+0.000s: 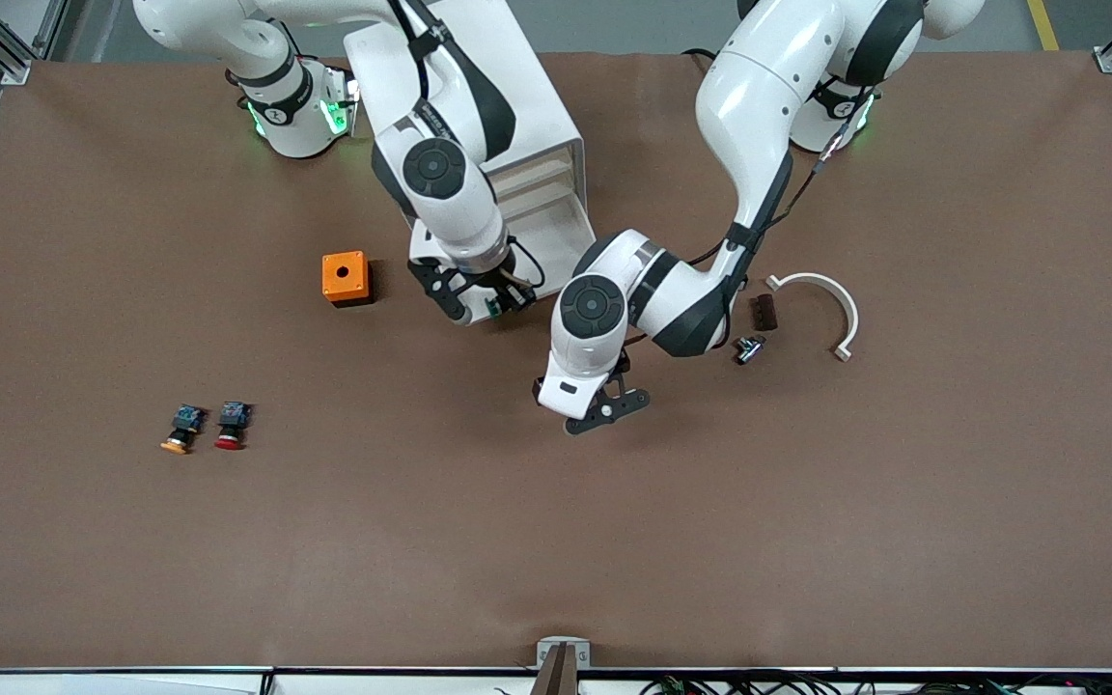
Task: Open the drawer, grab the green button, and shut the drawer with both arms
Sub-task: 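Grasp the green button with the right gripper and lift it out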
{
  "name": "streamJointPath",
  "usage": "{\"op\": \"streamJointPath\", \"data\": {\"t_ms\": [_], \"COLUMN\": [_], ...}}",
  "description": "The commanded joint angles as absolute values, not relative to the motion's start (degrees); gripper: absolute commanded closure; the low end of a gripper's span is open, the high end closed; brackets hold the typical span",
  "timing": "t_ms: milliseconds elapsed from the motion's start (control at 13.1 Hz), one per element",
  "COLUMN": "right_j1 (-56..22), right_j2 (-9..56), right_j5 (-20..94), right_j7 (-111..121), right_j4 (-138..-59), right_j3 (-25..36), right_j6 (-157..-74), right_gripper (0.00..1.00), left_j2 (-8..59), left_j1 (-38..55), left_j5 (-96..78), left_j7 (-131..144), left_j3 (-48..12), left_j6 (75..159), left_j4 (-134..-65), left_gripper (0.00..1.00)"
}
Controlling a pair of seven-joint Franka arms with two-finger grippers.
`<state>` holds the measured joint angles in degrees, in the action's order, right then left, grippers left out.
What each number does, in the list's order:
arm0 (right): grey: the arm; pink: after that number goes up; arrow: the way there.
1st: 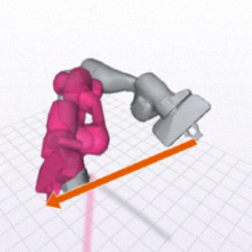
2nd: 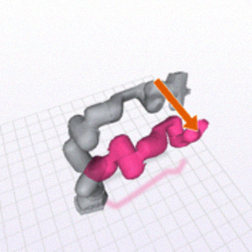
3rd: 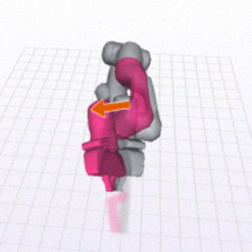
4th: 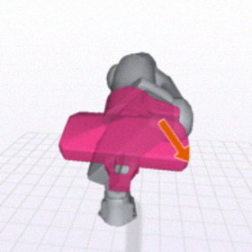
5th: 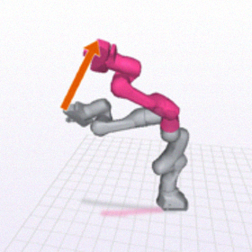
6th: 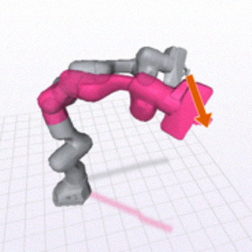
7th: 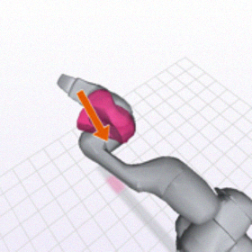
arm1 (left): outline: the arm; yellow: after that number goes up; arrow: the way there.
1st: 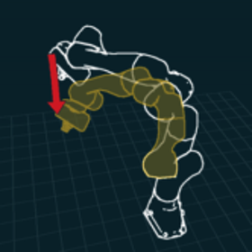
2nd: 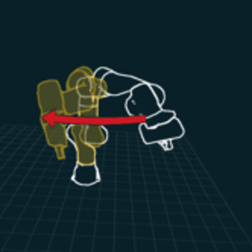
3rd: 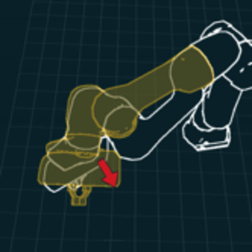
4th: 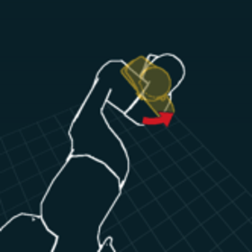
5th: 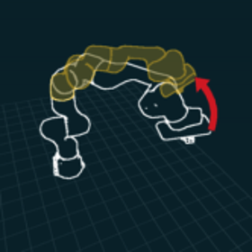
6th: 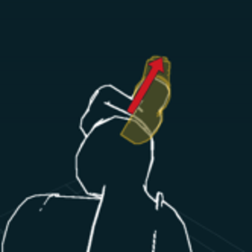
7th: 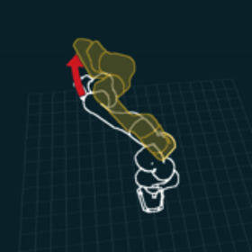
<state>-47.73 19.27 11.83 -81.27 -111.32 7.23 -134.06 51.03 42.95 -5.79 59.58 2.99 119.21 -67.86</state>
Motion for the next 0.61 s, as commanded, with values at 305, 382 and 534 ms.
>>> {"op": "streamJointPath", "data": {"t_ms": [305, 382, 534], "right_j1": [-33.2, -30.3, -24.9], "right_j2": [18.6, 18.6, 19.1], "right_j5": [5.7, 5.7, 5.8], "right_j7": [-55.2, -49.5, -39.3], "right_j4": [-107.2, -107.1, -106.3], "right_j3": [7.3, 7.3, 7.3], "right_j6": [-128.4, -128.4, -128.5], "right_gripper": [1.00, 1.00, 1.00], "left_j2": [50.1, 50.2, 50.2], "left_j1": [42.7, 42.9, 43.1], "left_j5": [-5.7, -5.7, -5.7], "left_j7": [59.0, 58.9, 58.9], "left_j3": [-2.7, -3.6, -4.7], "left_j6": [119.9, 119.9, 119.9], "left_j4": [-70.1, -70.2, -71.0], "left_gripper": [0.00, 0.00, 0.00]}}
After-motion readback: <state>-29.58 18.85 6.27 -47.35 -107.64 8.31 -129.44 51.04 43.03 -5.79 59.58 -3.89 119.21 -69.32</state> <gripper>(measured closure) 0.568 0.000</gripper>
